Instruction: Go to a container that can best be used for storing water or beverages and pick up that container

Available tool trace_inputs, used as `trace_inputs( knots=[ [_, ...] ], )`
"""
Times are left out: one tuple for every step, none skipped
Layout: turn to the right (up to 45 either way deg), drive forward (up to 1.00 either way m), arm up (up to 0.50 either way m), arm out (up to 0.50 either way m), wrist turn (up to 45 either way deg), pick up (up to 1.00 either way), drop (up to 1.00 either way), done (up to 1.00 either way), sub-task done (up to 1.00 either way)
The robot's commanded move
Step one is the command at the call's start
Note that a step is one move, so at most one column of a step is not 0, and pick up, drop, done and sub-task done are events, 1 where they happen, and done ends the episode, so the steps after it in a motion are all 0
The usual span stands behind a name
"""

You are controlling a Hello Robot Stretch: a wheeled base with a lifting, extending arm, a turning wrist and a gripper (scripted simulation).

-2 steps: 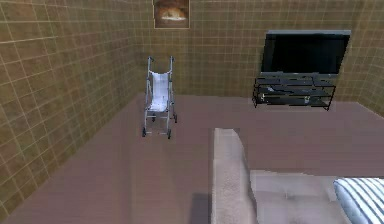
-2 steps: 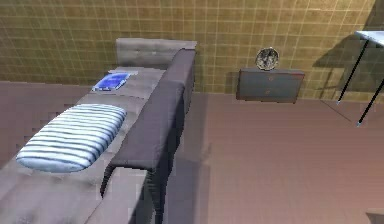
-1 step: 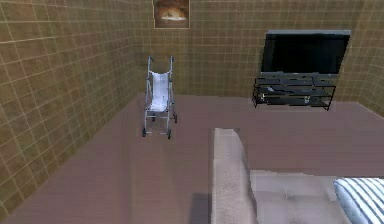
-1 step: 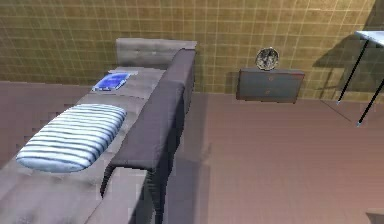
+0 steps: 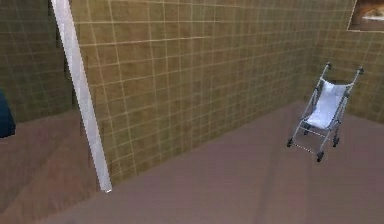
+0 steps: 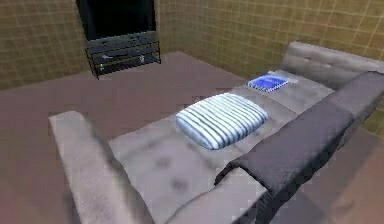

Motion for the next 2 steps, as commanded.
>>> trace_inputs(
  knots=[
    [-45.0, 0.0, 0.0, 0.0, 0.0, 0.0, 0.0, 0.0, 0.0],
    [3.0, 0.0, 0.0, 0.0, 0.0, 0.0, 0.0, 0.0, 0.0]
  ],
)
